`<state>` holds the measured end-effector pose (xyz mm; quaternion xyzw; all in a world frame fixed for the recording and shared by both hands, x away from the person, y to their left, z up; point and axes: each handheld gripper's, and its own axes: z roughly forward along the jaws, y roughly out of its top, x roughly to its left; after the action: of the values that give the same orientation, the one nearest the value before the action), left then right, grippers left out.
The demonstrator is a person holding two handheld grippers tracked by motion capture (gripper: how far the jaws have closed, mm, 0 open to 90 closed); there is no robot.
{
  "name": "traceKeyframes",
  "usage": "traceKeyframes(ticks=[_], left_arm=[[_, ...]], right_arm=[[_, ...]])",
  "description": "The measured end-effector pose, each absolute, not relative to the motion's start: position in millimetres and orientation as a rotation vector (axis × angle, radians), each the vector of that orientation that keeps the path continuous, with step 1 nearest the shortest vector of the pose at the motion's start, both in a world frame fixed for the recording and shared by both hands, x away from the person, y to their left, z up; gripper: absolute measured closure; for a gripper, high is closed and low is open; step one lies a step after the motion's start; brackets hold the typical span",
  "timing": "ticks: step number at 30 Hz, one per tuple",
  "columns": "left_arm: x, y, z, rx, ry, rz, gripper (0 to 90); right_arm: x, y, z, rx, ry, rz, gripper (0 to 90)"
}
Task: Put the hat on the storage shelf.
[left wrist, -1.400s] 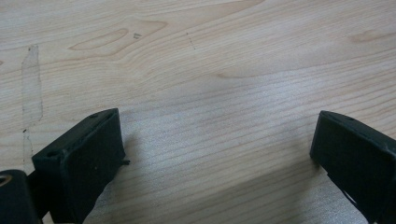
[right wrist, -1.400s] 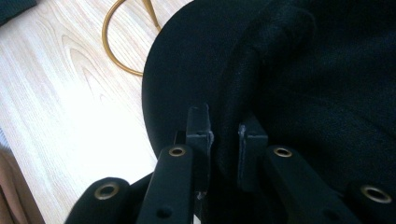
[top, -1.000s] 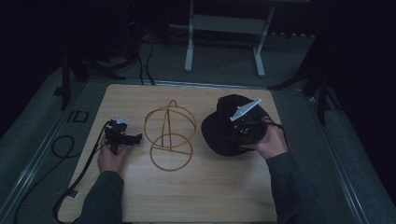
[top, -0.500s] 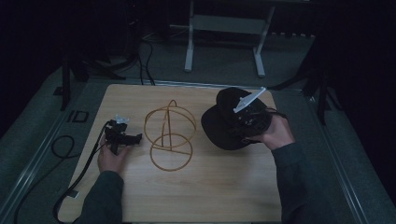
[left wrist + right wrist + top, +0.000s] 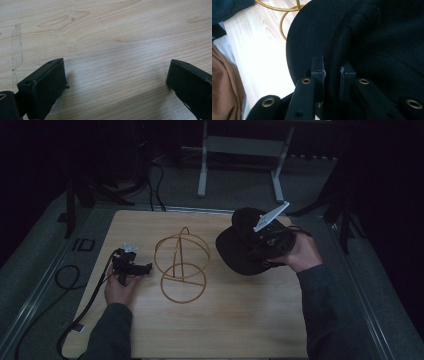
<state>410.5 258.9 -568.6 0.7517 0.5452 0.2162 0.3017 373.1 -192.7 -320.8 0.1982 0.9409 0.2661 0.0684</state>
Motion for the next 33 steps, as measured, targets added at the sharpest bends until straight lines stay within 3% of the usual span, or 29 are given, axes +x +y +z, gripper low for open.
traceKeyframes(ticks=[15,33], left_arm=[[410.5,259.0,-568.5,1.995,1.446,0.572,2.3],[410.6,259.2,-568.3,2.0,1.445,0.572,2.3]], right_arm=[[369.1,-185.9,-295.0,0.539,2.815,0.846,78.8],[364.7,-147.2,-271.9,0.422,2.816,0.876,78.7]])
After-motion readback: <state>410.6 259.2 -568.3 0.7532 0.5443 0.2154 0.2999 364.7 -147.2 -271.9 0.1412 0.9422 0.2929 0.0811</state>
